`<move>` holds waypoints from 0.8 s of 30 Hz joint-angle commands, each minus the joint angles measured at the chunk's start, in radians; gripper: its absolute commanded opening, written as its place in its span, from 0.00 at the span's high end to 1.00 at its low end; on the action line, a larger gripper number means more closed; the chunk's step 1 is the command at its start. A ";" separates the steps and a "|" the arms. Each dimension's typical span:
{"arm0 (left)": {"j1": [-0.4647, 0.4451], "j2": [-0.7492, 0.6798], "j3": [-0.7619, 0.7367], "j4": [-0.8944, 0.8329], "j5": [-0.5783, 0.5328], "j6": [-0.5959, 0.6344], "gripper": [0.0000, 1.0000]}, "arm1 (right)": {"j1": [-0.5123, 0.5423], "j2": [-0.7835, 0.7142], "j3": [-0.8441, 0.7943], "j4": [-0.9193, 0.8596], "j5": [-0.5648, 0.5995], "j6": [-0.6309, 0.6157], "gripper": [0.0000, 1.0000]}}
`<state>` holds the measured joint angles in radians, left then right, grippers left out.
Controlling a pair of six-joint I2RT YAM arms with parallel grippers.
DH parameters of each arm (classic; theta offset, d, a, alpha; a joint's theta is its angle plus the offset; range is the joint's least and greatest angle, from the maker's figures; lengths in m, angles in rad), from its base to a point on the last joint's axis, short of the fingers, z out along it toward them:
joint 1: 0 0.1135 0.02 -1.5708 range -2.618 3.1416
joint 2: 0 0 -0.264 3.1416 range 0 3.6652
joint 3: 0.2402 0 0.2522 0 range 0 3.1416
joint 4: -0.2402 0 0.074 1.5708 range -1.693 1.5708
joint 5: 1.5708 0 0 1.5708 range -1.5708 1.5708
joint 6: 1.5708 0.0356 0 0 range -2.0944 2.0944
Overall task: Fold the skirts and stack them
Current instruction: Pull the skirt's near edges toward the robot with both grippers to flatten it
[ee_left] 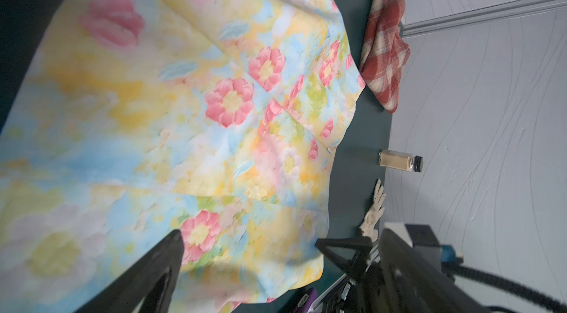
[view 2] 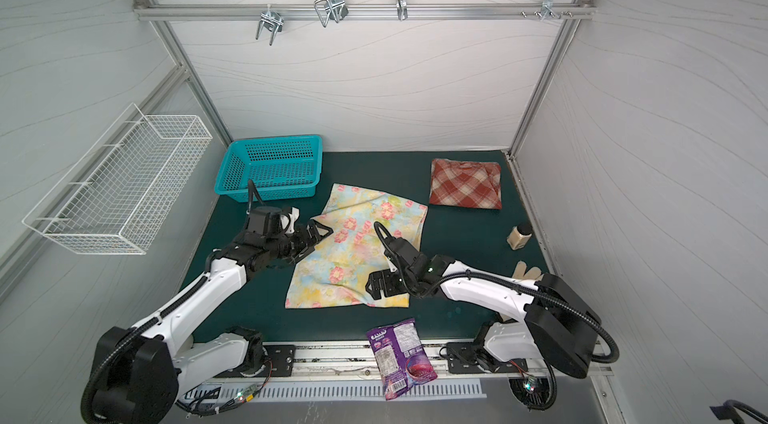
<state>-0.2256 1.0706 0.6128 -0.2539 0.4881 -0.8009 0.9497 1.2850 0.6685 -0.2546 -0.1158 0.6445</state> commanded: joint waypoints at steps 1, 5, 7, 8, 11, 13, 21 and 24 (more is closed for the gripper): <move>-0.006 -0.064 -0.053 0.003 -0.017 -0.031 0.01 | -0.046 -0.062 -0.018 -0.031 -0.011 -0.013 0.01; -0.008 -0.124 -0.142 0.001 -0.020 -0.063 0.01 | -0.065 -0.108 -0.060 -0.045 -0.017 0.009 0.01; -0.008 -0.144 -0.168 -0.010 -0.022 -0.066 0.01 | -0.064 -0.121 -0.081 -0.040 -0.025 0.019 0.01; -0.008 -0.157 -0.183 -0.015 -0.025 -0.071 0.01 | -0.065 -0.126 -0.092 -0.037 -0.033 0.028 0.01; -0.008 -0.202 -0.228 -0.016 -0.032 -0.094 0.01 | -0.065 -0.135 -0.119 -0.031 -0.053 0.044 0.01; -0.008 -0.227 -0.251 -0.020 -0.038 -0.098 0.01 | -0.062 -0.152 -0.147 -0.017 -0.065 0.055 0.01; -0.008 -0.247 -0.277 -0.012 -0.047 -0.107 0.01 | 0.000 -0.201 -0.198 -0.004 -0.031 0.100 0.01; -0.008 -0.241 -0.275 -0.013 -0.053 -0.103 0.01 | 0.030 -0.181 -0.210 0.038 -0.044 0.123 0.02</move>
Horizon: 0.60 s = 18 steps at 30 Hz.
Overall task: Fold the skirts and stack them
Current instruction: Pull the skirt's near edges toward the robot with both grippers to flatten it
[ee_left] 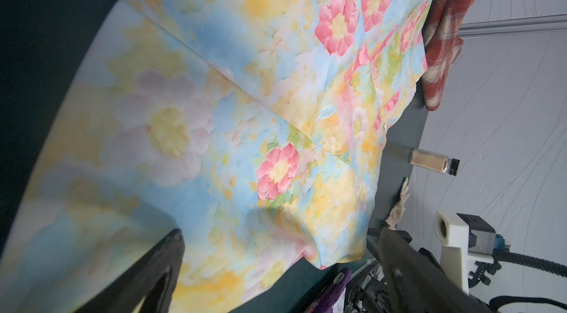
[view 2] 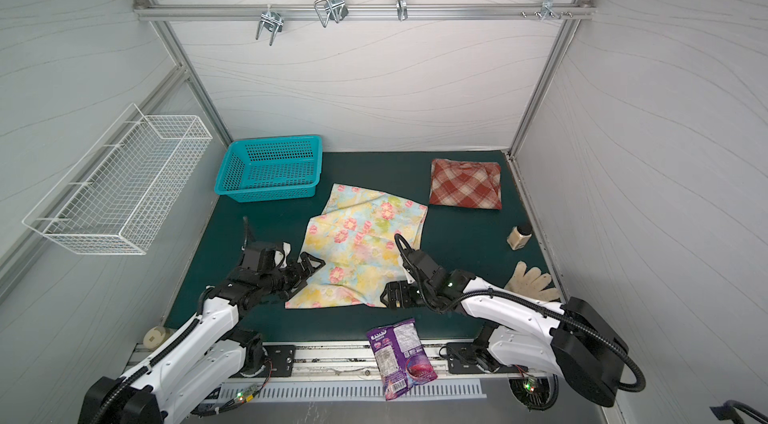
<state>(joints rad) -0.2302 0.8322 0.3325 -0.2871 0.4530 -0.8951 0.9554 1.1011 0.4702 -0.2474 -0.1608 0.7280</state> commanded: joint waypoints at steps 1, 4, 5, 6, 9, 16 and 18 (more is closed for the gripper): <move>-0.003 0.000 0.005 0.022 -0.018 -0.008 0.01 | 0.038 0.016 -0.006 0.034 0.008 0.042 0.03; -0.003 0.004 0.005 0.019 -0.027 -0.006 0.01 | 0.065 0.047 -0.002 0.053 0.016 0.059 0.07; -0.003 0.004 0.004 0.021 -0.031 -0.006 0.01 | 0.069 0.055 -0.004 0.063 0.012 0.064 0.12; -0.004 0.005 0.002 0.021 -0.036 -0.006 0.01 | 0.072 0.060 -0.005 0.070 0.006 0.068 0.19; -0.003 0.011 0.000 0.023 -0.046 0.001 0.01 | 0.076 0.055 -0.014 0.079 0.000 0.085 0.39; -0.002 -0.003 0.012 -0.012 -0.046 0.009 0.01 | 0.075 -0.039 0.007 -0.006 0.045 0.081 0.86; -0.003 -0.029 0.020 -0.046 -0.059 0.013 0.01 | 0.061 -0.069 0.023 -0.050 0.051 0.064 0.93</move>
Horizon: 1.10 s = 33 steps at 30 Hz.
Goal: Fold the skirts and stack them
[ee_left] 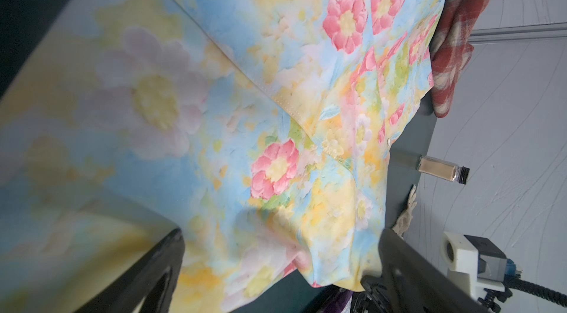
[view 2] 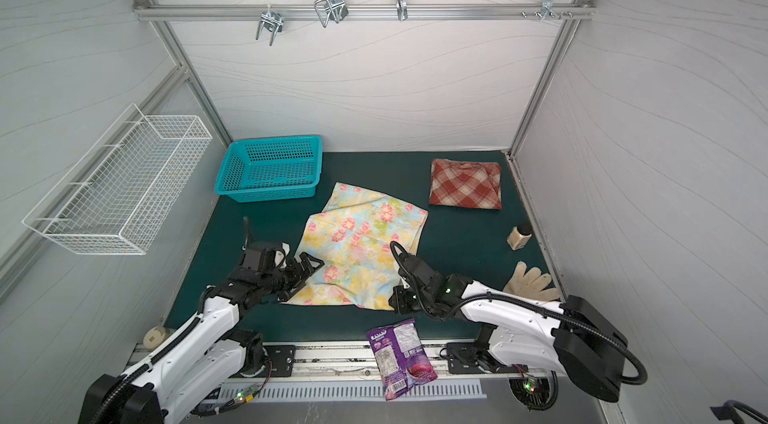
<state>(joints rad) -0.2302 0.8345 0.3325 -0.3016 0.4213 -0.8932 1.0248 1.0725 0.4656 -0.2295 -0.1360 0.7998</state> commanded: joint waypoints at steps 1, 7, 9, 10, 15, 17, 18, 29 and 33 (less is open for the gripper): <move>-0.003 -0.047 0.025 -0.054 -0.035 0.013 0.01 | -0.022 -0.060 0.031 -0.092 0.023 -0.016 0.96; -0.004 -0.139 0.026 -0.170 -0.068 0.002 0.01 | -0.127 -0.153 0.028 -0.154 -0.046 -0.059 1.00; -0.003 -0.157 0.019 -0.199 -0.064 -0.007 0.01 | -0.153 -0.175 0.030 -0.170 -0.057 -0.072 1.00; -0.003 -0.163 0.015 -0.215 -0.060 -0.014 0.01 | -0.167 -0.183 0.030 -0.173 -0.065 -0.076 1.00; -0.003 -0.199 -0.020 -0.260 -0.030 -0.050 0.01 | -0.208 -0.178 0.034 -0.168 -0.117 -0.092 0.99; -0.004 -0.233 -0.032 -0.274 -0.030 -0.068 0.02 | -0.216 -0.174 0.034 -0.172 -0.129 -0.097 0.98; -0.004 -0.251 -0.037 -0.279 -0.033 -0.082 0.02 | -0.218 -0.172 0.029 -0.172 -0.139 -0.094 0.98; -0.007 -0.369 -0.024 -0.386 -0.082 -0.141 0.03 | -0.218 -0.379 0.033 -0.402 0.012 -0.107 0.58; -0.006 -0.351 -0.010 -0.401 -0.069 -0.135 0.02 | -0.219 -0.395 0.057 -0.405 0.066 -0.158 0.01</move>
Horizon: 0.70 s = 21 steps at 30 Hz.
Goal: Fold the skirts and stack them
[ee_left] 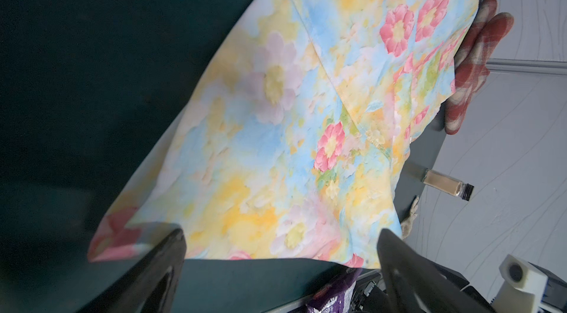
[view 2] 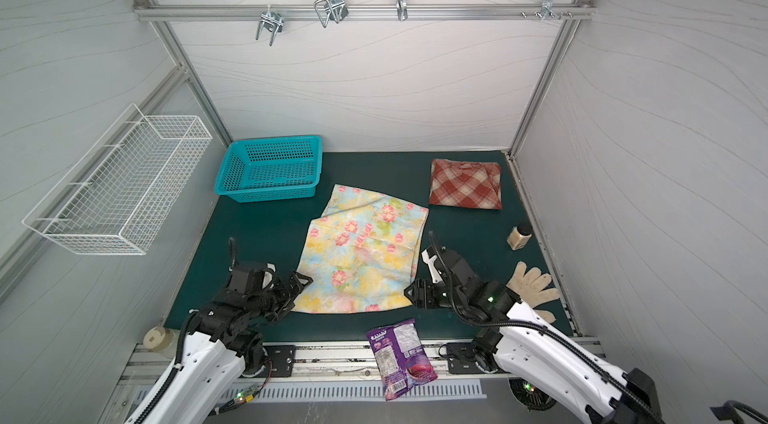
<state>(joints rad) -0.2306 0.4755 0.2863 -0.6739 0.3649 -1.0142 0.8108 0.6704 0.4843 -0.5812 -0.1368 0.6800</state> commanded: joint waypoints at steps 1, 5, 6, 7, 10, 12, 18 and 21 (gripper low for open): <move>-0.006 0.011 0.042 -0.038 -0.012 -0.011 0.02 | -0.005 0.046 0.056 -0.038 0.057 -0.050 0.01; -0.006 0.014 0.060 -0.074 -0.019 -0.009 0.02 | -0.004 0.208 0.102 0.065 0.011 -0.087 0.01; -0.006 0.016 0.059 -0.078 -0.016 -0.011 0.02 | -0.004 0.238 0.110 0.090 0.008 -0.092 0.01; -0.007 0.021 0.060 -0.089 -0.014 -0.013 0.03 | -0.004 0.271 0.119 0.120 0.008 -0.099 0.01; -0.015 0.038 0.071 -0.133 -0.039 -0.017 0.04 | -0.004 0.350 0.154 0.172 0.011 -0.123 0.01; -0.022 0.046 0.089 -0.182 -0.081 -0.024 0.04 | -0.005 0.401 0.172 0.210 0.007 -0.136 0.01; -0.026 0.009 0.116 -0.287 -0.213 -0.074 0.06 | -0.005 0.526 0.216 0.253 -0.011 -0.152 0.01; -0.026 0.039 0.080 -0.217 -0.212 -0.096 0.07 | -0.005 0.539 0.211 0.276 -0.022 -0.145 0.01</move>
<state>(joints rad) -0.2516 0.4999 0.3660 -0.9051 0.2073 -1.0702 0.8101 1.2015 0.6872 -0.3450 -0.1390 0.5488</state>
